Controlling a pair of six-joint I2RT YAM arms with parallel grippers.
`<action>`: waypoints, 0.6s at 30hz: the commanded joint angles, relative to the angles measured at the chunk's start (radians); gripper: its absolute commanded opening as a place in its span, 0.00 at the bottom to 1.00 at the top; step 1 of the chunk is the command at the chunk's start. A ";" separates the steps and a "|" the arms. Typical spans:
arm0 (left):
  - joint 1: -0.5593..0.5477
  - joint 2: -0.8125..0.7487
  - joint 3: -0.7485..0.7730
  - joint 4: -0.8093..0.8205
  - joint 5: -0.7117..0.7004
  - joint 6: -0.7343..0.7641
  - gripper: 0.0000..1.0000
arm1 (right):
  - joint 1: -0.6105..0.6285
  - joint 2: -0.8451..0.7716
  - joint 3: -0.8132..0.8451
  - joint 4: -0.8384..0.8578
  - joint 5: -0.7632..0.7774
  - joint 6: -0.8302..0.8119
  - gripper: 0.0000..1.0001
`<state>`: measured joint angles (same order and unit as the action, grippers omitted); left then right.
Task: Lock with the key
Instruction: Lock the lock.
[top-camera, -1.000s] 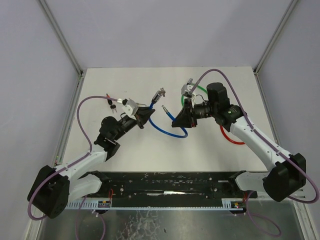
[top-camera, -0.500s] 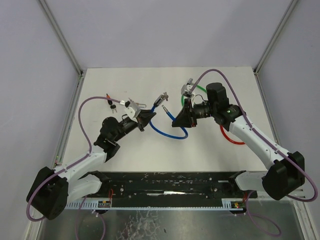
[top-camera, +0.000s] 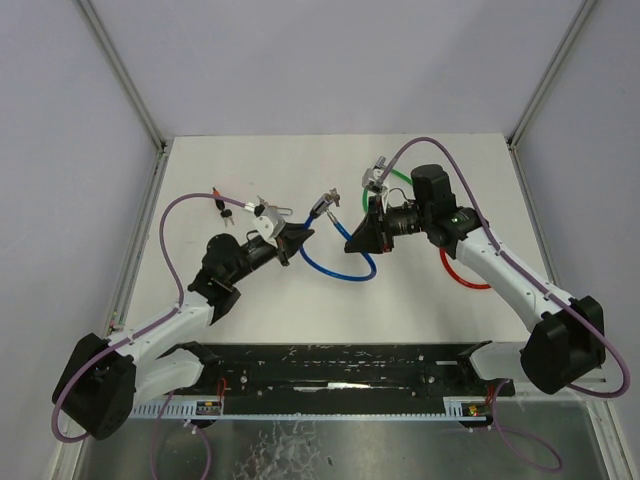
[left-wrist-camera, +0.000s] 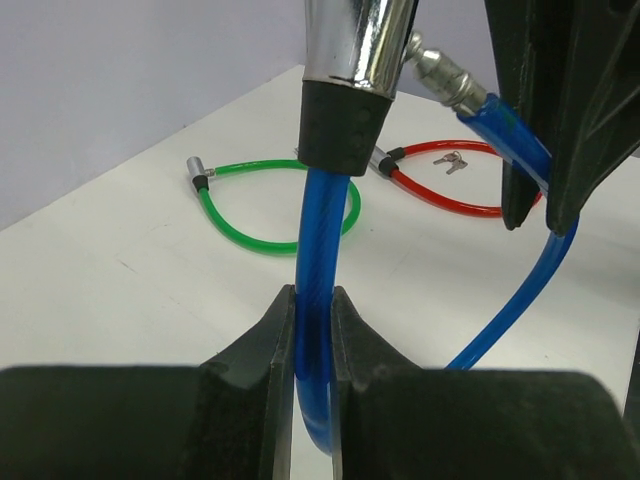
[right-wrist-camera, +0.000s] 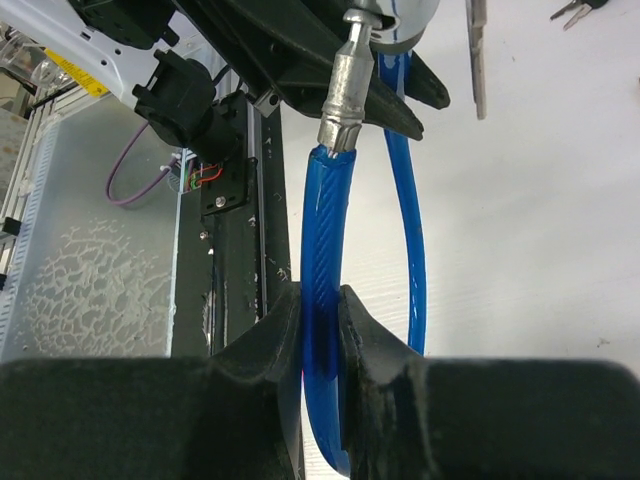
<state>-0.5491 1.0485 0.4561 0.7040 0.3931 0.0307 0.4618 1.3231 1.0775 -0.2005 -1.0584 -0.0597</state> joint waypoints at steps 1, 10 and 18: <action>-0.009 -0.032 0.025 0.029 0.035 0.008 0.01 | -0.012 0.015 0.014 0.026 0.014 -0.010 0.00; -0.010 -0.044 0.029 -0.012 0.050 0.039 0.00 | -0.014 0.017 0.024 0.003 0.019 -0.027 0.00; -0.021 -0.057 0.065 -0.175 0.027 0.157 0.01 | -0.027 0.017 0.071 -0.100 0.034 -0.103 0.00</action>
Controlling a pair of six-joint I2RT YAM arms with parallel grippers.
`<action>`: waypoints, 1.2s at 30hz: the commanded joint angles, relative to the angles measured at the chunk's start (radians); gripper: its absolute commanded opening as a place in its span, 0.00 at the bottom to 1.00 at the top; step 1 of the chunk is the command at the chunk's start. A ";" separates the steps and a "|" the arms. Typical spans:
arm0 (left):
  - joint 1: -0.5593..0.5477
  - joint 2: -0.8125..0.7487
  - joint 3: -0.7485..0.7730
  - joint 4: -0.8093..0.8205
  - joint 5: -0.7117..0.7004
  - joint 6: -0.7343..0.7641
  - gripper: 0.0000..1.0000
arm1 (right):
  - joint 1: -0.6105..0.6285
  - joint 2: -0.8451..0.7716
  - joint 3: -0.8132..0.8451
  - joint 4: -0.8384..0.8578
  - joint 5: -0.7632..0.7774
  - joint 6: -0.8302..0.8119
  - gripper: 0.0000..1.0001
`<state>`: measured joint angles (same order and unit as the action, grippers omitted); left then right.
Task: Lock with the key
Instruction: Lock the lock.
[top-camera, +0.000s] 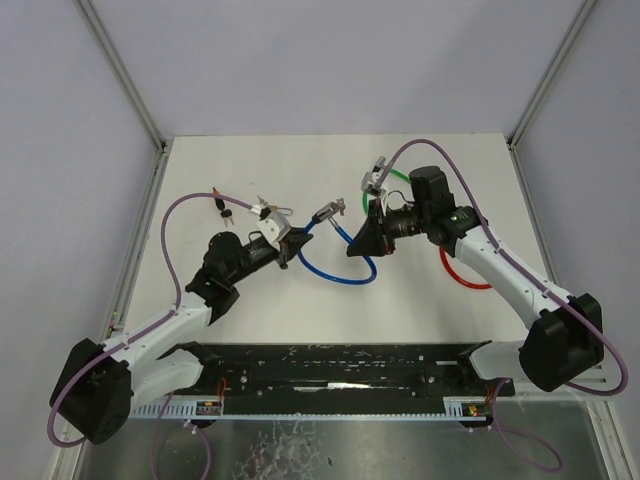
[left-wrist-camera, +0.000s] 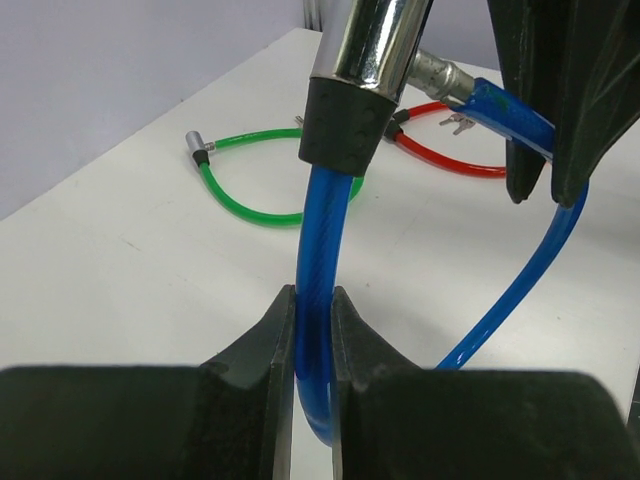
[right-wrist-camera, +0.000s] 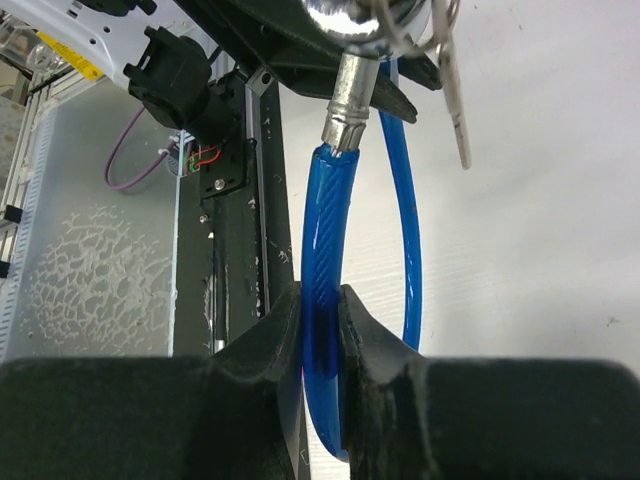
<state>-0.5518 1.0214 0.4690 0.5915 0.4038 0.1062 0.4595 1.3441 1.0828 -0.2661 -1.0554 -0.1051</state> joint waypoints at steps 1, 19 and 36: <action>-0.022 -0.034 0.054 -0.081 0.012 0.092 0.01 | -0.030 -0.007 0.069 -0.038 0.027 -0.061 0.00; -0.237 -0.018 0.127 -0.296 -0.238 0.322 0.01 | -0.062 -0.001 0.001 0.088 0.031 -0.012 0.00; -0.326 0.198 0.241 -0.417 -0.395 0.546 0.01 | -0.060 0.060 -0.487 1.129 0.191 0.029 0.00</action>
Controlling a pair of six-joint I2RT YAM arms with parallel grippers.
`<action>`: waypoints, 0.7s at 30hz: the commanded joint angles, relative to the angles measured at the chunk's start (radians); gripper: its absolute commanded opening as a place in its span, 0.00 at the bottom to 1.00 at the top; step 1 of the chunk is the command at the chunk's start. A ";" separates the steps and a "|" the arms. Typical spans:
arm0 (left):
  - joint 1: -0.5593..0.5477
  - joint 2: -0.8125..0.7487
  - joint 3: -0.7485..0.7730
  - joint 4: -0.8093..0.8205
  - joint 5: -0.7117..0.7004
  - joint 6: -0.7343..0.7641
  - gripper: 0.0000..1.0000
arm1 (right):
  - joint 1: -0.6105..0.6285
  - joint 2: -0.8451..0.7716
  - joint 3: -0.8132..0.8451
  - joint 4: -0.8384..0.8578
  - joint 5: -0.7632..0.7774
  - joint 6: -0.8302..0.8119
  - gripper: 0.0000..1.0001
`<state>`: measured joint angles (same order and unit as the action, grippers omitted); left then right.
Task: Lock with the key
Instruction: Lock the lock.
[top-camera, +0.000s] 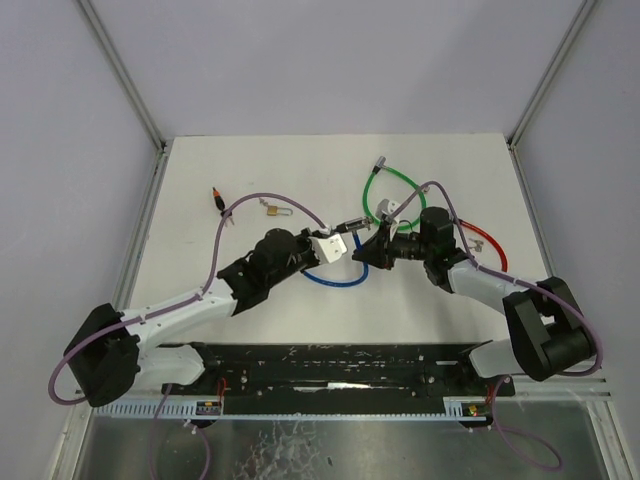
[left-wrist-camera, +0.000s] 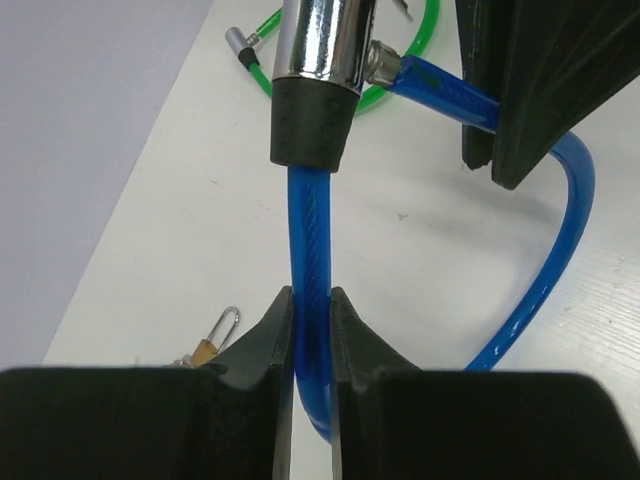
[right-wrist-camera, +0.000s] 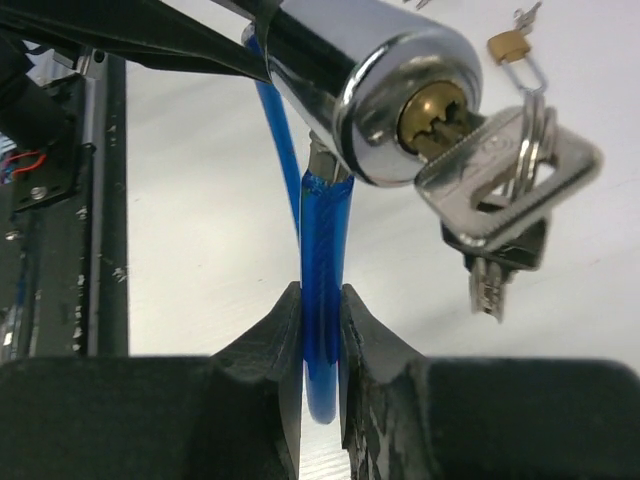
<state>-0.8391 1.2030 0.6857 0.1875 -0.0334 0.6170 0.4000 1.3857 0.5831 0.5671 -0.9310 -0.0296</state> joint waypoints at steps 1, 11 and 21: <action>-0.043 0.012 0.022 -0.009 0.040 0.033 0.01 | -0.001 0.021 0.011 0.303 0.072 -0.054 0.00; -0.108 -0.020 0.006 0.009 0.003 0.064 0.01 | -0.001 -0.057 -0.014 0.378 0.033 -0.045 0.00; -0.107 0.060 0.017 -0.019 -0.021 0.066 0.01 | -0.001 0.039 0.027 0.169 0.008 -0.153 0.06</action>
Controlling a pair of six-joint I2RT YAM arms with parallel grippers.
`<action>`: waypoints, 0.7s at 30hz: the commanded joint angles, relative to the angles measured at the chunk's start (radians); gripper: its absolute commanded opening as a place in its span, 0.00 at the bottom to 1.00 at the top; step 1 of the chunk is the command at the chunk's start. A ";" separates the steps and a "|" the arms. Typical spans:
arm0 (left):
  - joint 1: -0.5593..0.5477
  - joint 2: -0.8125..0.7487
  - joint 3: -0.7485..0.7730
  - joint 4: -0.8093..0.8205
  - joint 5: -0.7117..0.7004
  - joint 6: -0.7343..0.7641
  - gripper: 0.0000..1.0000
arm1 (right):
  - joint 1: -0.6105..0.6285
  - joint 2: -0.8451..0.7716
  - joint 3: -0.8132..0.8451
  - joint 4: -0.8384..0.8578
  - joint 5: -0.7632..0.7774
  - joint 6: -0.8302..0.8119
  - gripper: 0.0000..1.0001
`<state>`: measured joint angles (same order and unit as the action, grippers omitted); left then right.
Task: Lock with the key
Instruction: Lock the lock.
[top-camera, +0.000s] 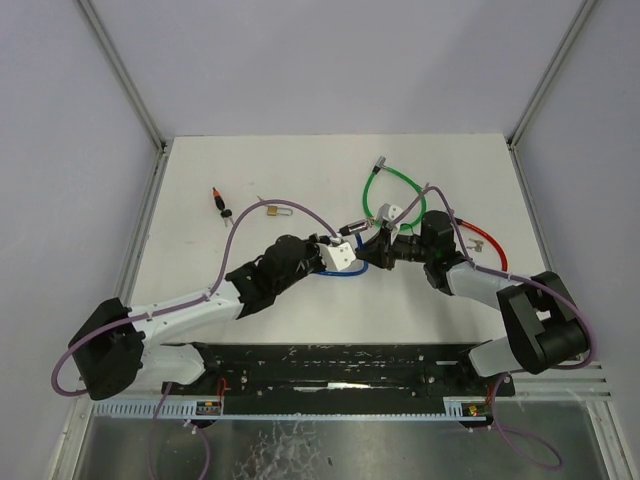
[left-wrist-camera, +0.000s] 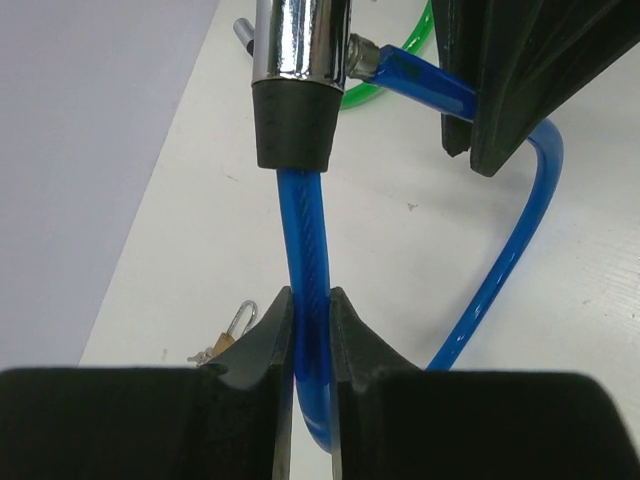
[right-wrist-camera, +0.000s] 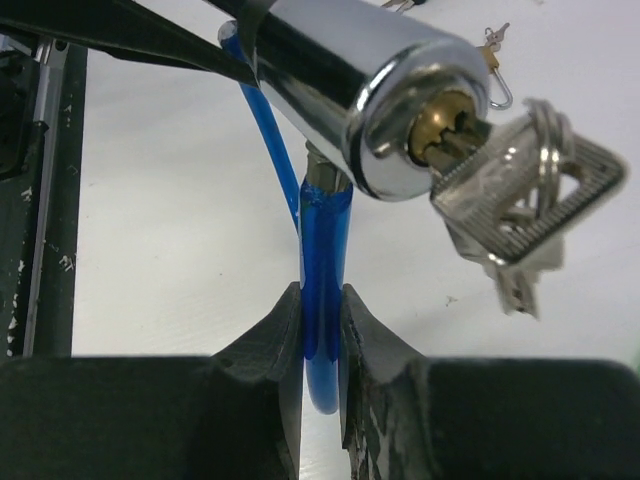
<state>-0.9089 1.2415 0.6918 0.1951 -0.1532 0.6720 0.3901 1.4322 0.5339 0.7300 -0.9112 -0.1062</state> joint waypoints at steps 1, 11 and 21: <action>-0.037 0.021 0.010 -0.028 0.103 0.011 0.01 | 0.009 -0.011 0.087 -0.028 -0.013 -0.100 0.07; -0.031 0.021 0.011 -0.043 0.096 -0.005 0.01 | -0.007 -0.073 0.111 -0.192 -0.047 -0.229 0.21; -0.020 0.045 0.033 -0.066 0.082 -0.035 0.00 | -0.022 -0.087 0.137 -0.306 -0.070 -0.314 0.28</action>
<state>-0.9096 1.2617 0.7059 0.1848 -0.1284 0.6651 0.3717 1.3758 0.6048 0.4286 -0.9615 -0.3534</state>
